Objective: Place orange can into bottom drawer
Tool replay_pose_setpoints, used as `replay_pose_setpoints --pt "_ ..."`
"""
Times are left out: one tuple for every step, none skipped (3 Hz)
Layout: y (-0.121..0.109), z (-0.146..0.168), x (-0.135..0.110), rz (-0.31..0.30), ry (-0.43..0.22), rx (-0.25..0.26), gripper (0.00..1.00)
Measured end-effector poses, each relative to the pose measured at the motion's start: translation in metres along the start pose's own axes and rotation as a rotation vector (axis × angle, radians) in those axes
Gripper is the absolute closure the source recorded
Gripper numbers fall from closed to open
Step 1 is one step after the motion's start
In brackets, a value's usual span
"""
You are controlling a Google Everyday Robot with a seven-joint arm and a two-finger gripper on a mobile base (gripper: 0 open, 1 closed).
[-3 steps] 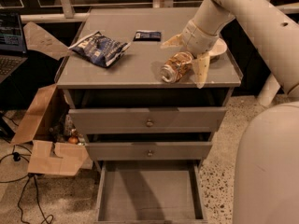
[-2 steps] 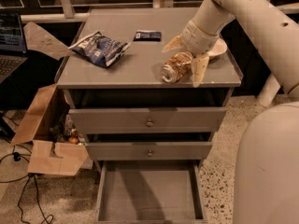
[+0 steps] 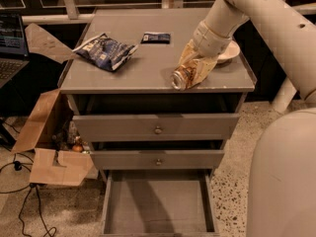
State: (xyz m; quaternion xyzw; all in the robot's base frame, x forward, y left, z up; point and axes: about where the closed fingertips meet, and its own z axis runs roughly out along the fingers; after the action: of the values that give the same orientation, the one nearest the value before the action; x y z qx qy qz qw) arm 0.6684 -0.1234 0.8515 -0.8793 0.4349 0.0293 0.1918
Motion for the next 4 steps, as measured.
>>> replay_pose_setpoints --pt "0.0 0.0 0.0 0.0 0.0 0.0 0.93" --pt "0.0 0.0 0.0 0.0 0.0 0.0 1.0" --pt "-0.003 -0.007 -0.006 -0.015 -0.036 0.051 1.0" --pt "0.004 -0.026 -0.019 -0.022 -0.078 0.107 1.0"
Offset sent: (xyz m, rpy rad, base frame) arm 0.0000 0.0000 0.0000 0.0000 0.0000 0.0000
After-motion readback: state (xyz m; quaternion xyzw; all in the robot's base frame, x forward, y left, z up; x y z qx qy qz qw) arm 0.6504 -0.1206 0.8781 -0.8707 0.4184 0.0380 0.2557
